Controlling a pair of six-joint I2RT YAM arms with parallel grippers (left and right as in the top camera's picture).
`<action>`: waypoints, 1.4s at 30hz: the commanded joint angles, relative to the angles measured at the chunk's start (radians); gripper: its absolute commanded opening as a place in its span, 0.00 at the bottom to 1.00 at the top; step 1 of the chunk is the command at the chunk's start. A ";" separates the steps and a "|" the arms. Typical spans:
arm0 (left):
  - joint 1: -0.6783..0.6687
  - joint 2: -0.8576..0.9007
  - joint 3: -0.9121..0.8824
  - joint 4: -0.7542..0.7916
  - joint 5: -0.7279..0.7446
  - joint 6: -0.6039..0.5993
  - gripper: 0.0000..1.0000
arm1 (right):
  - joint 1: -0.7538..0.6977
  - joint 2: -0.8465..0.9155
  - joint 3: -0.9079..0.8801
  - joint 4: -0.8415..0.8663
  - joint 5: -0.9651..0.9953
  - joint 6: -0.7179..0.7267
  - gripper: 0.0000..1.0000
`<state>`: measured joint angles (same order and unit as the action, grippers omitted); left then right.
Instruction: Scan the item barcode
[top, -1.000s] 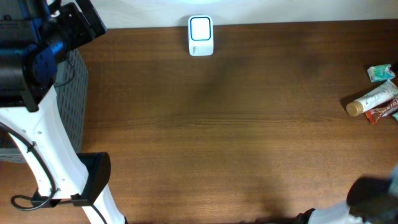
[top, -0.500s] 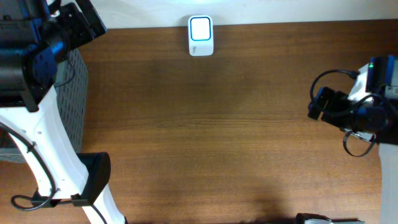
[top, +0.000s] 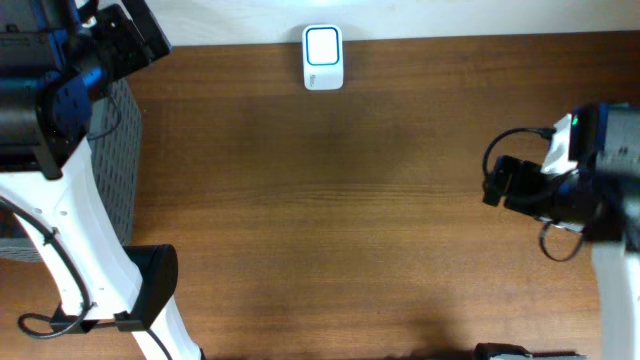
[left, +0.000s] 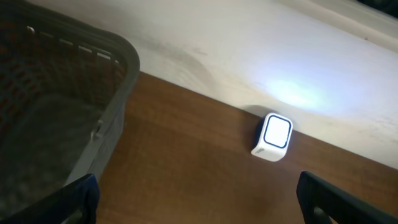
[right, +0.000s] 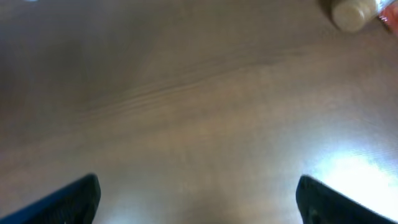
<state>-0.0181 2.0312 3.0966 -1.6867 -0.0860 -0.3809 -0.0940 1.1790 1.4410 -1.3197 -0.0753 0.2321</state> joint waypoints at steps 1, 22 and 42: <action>0.002 -0.003 0.000 -0.001 -0.001 0.016 0.99 | 0.108 -0.188 -0.226 0.239 0.000 -0.135 0.99; 0.002 -0.003 0.000 -0.001 0.000 0.016 0.99 | 0.177 -1.091 -1.278 1.192 0.008 -0.283 0.99; 0.002 -0.003 0.000 -0.001 -0.001 0.016 0.99 | 0.164 -1.176 -1.435 1.241 0.132 -0.175 0.99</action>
<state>-0.0181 2.0312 3.0966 -1.6878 -0.0860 -0.3809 0.0746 0.0128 0.0124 -0.0750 0.0223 0.0181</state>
